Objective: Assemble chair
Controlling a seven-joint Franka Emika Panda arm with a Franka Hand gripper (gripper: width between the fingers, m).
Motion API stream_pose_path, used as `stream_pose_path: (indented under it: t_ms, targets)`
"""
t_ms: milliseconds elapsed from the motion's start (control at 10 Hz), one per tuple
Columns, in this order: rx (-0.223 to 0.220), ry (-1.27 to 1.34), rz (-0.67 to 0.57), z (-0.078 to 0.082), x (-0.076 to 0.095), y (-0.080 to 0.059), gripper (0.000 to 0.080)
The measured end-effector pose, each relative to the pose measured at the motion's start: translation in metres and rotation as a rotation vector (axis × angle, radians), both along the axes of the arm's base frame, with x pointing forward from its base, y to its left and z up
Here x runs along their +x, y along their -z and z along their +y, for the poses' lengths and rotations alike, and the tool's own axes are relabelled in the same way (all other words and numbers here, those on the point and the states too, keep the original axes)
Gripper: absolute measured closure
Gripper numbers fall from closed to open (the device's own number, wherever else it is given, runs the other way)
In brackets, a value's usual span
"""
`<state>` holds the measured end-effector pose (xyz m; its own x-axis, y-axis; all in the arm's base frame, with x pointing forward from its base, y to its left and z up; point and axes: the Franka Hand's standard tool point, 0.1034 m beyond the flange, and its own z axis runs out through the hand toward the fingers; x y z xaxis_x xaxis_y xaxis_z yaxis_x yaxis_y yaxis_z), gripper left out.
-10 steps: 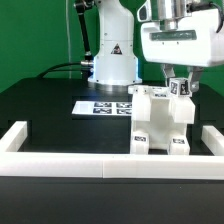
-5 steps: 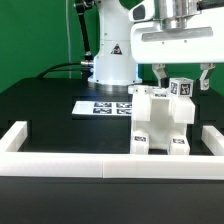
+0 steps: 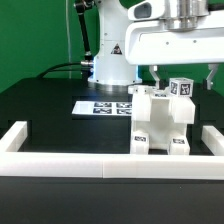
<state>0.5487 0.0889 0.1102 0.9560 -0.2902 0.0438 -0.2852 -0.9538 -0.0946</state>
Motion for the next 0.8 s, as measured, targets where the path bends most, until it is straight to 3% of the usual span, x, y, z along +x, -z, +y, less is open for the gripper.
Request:
stream_pose_path:
  t_ms: [600,800]
  targets:
    - [-0.045,-0.457,-0.037,-0.0007,0.0009,-0.0004,0.0151]
    - [-0.046,-0.484,-0.04,-0.0027,0.0018,-0.0009,0.0181]
